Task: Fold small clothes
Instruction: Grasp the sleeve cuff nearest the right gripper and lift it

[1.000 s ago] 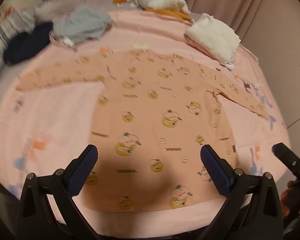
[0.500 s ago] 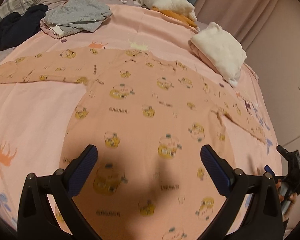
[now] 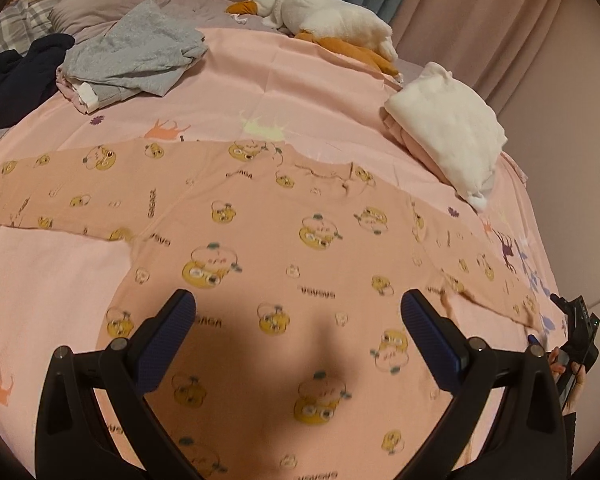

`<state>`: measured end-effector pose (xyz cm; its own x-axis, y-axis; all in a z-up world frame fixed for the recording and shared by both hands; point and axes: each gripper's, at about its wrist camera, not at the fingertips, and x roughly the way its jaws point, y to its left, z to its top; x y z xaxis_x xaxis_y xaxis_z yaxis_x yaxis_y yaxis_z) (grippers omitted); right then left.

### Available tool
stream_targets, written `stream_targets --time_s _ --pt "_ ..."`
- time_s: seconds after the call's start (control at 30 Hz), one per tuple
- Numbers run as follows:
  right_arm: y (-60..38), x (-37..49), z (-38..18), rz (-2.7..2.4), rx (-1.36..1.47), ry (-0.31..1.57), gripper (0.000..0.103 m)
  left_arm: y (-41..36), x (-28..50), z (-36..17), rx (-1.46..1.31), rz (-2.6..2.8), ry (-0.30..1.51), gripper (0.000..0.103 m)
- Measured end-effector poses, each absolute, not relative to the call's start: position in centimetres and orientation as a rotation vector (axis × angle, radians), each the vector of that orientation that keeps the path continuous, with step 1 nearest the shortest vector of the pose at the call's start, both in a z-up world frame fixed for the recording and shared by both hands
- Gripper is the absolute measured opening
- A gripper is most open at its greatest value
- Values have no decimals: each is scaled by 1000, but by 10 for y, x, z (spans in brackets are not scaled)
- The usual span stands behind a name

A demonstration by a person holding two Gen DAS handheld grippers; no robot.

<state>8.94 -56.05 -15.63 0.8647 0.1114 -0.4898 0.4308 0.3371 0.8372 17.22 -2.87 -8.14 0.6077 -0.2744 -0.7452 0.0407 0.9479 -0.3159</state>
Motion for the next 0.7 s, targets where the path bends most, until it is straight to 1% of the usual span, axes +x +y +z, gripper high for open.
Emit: stream_targets --time_s 0.07,0.13,0.17,0.2,0.23,0.3,0.33,0.37,0.4,0.47,0.5,0.57,0.6,0.7 --pt "-569 95 -160 -218 1234 483 99 -31 179 -83 -276 -182 911 103" --pt "-576 99 -161 -227 1244 449 96 -33 185 -84 -265 -174 923 103" --pt "-578 101 -163 -236 1244 442 89 -34 187 -85 -260 -170 928 103" --pt "-580 102 -163 -255 1244 442 80 -34 188 -85 -257 -167 930 103" --pt "-583 106 -165 -260 1242 446 75 -34 189 -85 -252 -160 930 103" --pt "-585 109 -166 -271 1223 462 60 -33 191 -85 -245 -148 930 103" --pt "-585 110 -167 -284 1210 473 55 -31 193 -86 -240 -139 933 103" --pt "-586 109 -166 -303 1197 490 44 -30 193 -86 -236 -131 935 103" --pt "-588 110 -165 -318 1190 505 30 -28 193 -87 -232 -123 939 103" --pt "-588 115 -165 -338 1176 523 19 -24 193 -88 -226 -109 949 103" --pt "-587 116 -164 -341 1166 527 16 -22 193 -88 -222 -101 951 103" --pt "-583 118 -153 -343 1108 531 15 -16 191 -86 -213 -83 958 102" --pt "-576 121 -138 -340 1052 532 13 -13 190 -86 -212 -77 959 102" --pt "-552 134 -100 -299 900 561 12 -2 190 -83 -212 -47 970 102"
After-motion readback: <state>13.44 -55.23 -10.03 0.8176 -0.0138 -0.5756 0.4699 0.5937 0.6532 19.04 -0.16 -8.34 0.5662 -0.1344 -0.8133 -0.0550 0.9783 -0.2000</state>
